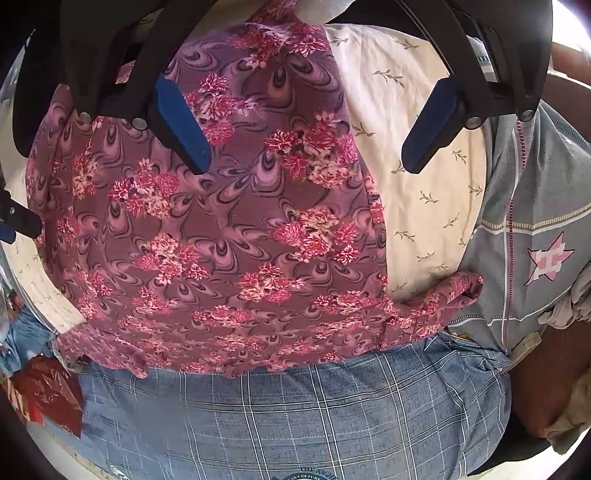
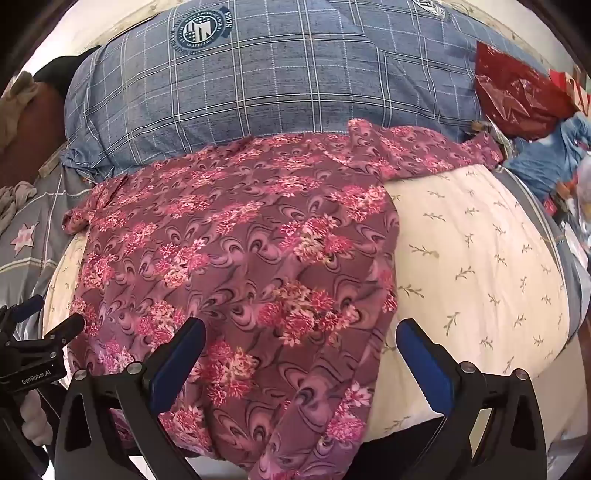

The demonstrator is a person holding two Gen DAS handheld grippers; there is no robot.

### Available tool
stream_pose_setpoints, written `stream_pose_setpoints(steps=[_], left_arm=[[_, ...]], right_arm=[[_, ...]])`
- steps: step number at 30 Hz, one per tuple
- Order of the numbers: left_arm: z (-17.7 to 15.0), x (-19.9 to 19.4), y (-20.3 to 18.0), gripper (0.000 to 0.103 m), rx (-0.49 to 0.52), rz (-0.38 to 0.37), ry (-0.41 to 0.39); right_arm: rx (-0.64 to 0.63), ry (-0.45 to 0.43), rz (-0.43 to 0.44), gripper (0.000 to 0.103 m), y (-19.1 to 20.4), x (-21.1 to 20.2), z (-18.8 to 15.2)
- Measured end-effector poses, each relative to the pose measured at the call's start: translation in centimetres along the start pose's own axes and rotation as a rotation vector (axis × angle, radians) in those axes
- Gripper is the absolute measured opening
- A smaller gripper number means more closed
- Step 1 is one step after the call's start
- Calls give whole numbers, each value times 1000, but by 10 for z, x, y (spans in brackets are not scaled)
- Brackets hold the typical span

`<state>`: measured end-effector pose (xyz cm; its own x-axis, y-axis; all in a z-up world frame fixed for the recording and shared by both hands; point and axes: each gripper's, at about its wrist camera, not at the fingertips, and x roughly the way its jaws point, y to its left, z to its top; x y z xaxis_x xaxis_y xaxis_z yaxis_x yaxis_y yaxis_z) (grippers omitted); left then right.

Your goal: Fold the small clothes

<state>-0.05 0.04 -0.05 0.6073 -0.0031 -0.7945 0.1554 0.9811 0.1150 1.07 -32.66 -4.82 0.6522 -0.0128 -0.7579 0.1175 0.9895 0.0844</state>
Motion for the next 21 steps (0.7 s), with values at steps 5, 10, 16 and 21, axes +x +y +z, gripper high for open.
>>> stream_pose_setpoints(steps=[5,10,16,21], left_arm=[[-5,2,-5,103,3,8,5],[-4,4,-6,103,-1,-11,36],[-5,5,-10,103,15,-27,59],[-3,2,-11,103,4,-37,54]], right_arm=[[0,-1,4,103,-4,-1,-4],[24,-25,-7,103,-14,-2,-9],[-26,-113,-50,103,-16,-20,-11],[-86,-200,-83,103,-22,-49,15]])
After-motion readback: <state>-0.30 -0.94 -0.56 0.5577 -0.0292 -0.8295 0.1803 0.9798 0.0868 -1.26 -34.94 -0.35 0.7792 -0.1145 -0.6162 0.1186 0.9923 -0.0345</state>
